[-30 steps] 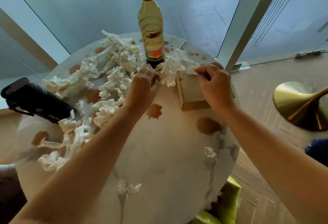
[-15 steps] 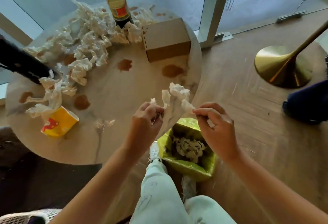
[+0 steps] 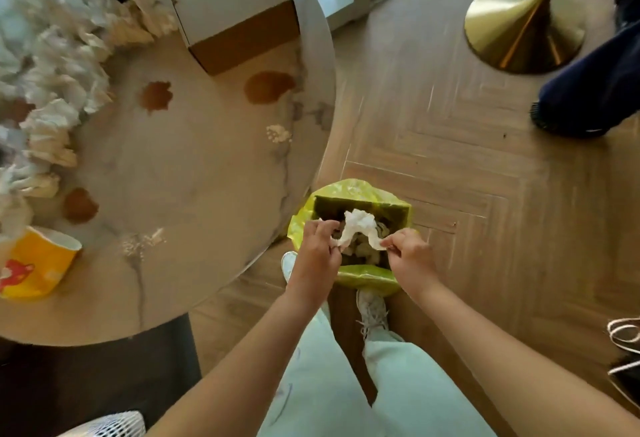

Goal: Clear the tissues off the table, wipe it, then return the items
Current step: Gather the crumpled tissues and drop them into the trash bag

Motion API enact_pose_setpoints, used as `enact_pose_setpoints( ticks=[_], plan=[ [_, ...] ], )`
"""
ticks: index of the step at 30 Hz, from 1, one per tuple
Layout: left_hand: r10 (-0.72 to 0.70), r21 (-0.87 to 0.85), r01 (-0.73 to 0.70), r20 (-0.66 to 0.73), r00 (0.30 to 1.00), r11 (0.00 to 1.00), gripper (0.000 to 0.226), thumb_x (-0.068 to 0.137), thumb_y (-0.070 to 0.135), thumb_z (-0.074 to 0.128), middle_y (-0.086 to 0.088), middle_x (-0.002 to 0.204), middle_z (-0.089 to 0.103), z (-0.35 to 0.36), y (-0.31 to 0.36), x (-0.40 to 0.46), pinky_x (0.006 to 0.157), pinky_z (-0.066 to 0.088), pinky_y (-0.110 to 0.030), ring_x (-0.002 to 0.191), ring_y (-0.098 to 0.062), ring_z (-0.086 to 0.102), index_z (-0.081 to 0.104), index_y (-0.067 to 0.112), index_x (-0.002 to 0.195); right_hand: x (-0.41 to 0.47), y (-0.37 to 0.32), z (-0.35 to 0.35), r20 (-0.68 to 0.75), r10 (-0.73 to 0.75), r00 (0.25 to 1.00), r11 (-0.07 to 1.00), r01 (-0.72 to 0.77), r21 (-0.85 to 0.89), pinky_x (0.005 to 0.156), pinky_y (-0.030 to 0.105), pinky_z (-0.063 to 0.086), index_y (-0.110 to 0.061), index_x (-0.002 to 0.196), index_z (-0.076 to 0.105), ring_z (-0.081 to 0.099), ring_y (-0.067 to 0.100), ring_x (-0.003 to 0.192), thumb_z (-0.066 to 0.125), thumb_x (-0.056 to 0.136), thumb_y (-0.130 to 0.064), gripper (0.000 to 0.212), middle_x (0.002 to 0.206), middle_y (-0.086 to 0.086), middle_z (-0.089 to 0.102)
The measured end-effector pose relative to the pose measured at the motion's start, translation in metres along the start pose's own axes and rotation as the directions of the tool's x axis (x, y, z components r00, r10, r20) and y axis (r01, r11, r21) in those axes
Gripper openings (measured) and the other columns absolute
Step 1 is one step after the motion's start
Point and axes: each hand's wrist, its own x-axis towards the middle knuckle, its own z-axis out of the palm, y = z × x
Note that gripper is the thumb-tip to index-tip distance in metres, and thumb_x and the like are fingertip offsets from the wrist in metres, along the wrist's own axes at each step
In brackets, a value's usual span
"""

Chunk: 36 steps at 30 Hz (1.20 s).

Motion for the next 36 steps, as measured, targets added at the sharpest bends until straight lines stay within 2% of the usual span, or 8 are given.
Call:
enact_pose_setpoints(
  ticks=[5, 10, 16, 21, 25, 28, 32, 36],
  plan=[
    [-0.132, 0.024, 0.131, 0.081, 0.988, 0.991, 0.038, 0.082, -0.012, 0.052, -0.018, 0.112, 0.05, 0.039, -0.05, 0.038, 0.084, 0.043, -0.019, 0.09, -0.025, 0.055, 0.054, -0.001, 0.118, 0.031, 0.029, 0.038, 0.115, 0.218, 0.969, 0.976, -0.213, -0.053, 0.08, 0.023, 0.037, -0.001, 0.102, 0.064, 0.053, 0.026, 0.101, 0.042, 0.09, 0.006, 0.027, 0.11, 0.015, 0.055],
    [-0.269, 0.063, 0.27, 0.439, 0.857, 0.961, 0.056, 0.083, 0.0, 0.057, -0.01, 0.135, 0.039, 0.058, -0.072, 0.056, 0.101, 0.041, -0.034, 0.116, -0.025, 0.049, 0.04, 0.01, 0.135, 0.045, 0.037, 0.046, 0.314, 0.42, 0.851, 0.905, -0.371, -0.206, 0.085, 0.03, 0.039, -0.011, 0.127, 0.05, 0.047, 0.03, 0.116, 0.044, 0.092, -0.002, 0.037, 0.134, 0.009, 0.041],
    [-0.29, 0.084, 0.286, 0.472, 0.833, 0.955, 0.045, 0.089, 0.008, 0.053, -0.009, 0.134, 0.048, 0.034, -0.041, 0.051, 0.099, 0.039, -0.028, 0.12, -0.021, 0.048, 0.044, 0.011, 0.133, 0.039, 0.016, 0.02, 0.338, 0.384, 0.859, 0.921, -0.33, -0.208, 0.094, 0.035, 0.04, -0.014, 0.131, 0.048, 0.044, 0.028, 0.123, 0.047, 0.094, -0.01, 0.037, 0.138, 0.007, 0.041],
    [-0.226, -0.013, 0.266, 0.485, 0.845, 0.964, 0.035, 0.092, 0.013, 0.052, -0.004, 0.126, 0.057, -0.006, 0.009, 0.037, 0.093, 0.043, -0.023, 0.112, -0.017, 0.055, 0.051, 0.013, 0.127, 0.04, -0.024, -0.011, 0.294, 0.227, 0.928, 0.973, -0.203, -0.112, 0.099, 0.037, 0.042, -0.011, 0.126, 0.053, 0.051, 0.025, 0.115, 0.049, 0.093, -0.011, 0.034, 0.131, 0.009, 0.049],
    [-0.136, -0.137, 0.197, 0.362, 0.922, 0.971, 0.031, 0.092, 0.01, 0.053, -0.001, 0.116, 0.061, -0.052, 0.046, 0.033, 0.082, 0.042, -0.007, 0.1, -0.008, 0.057, 0.057, 0.01, 0.122, 0.055, -0.073, -0.04, 0.209, 0.016, 0.978, 1.0, -0.011, -0.025, 0.099, 0.038, 0.042, -0.007, 0.121, 0.057, 0.053, 0.025, 0.11, 0.051, 0.09, -0.006, 0.031, 0.123, 0.011, 0.054],
    [-0.083, -0.212, 0.119, 0.171, 0.982, 0.97, 0.024, 0.089, 0.011, 0.058, 0.0, 0.106, 0.064, -0.089, 0.06, 0.039, 0.081, 0.047, -0.014, 0.089, -0.007, 0.06, 0.062, 0.011, 0.113, 0.073, -0.118, -0.059, 0.116, -0.172, 0.978, 0.984, 0.175, -0.013, 0.093, 0.033, 0.046, -0.005, 0.116, 0.061, 0.057, 0.025, 0.102, 0.053, 0.088, -0.002, 0.029, 0.115, 0.012, 0.058],
    [-0.089, -0.22, 0.071, -0.075, 0.993, 0.973, 0.024, 0.086, 0.003, 0.059, 0.0, 0.095, 0.063, -0.146, 0.056, 0.064, 0.081, 0.05, -0.017, 0.082, -0.008, 0.061, 0.063, 0.008, 0.109, 0.105, -0.183, -0.075, 0.009, -0.378, 0.926, 0.925, 0.378, -0.027, 0.085, 0.018, 0.043, -0.003, 0.11, 0.064, 0.061, 0.024, 0.095, 0.055, 0.086, 0.003, 0.027, 0.106, 0.013, 0.062],
    [-0.014, -0.117, -0.01, -0.201, 0.979, 0.993, 0.025, 0.086, 0.002, 0.059, 0.003, 0.094, 0.059, -0.205, 0.037, 0.103, 0.076, 0.047, -0.007, 0.08, -0.001, 0.057, 0.06, 0.006, 0.11, 0.145, -0.245, -0.079, -0.056, -0.467, 0.883, 0.884, 0.465, -0.036, 0.085, 0.015, 0.041, -0.004, 0.109, 0.064, 0.06, 0.02, 0.093, 0.055, 0.086, 0.0, 0.025, 0.106, 0.01, 0.062]
  ],
)
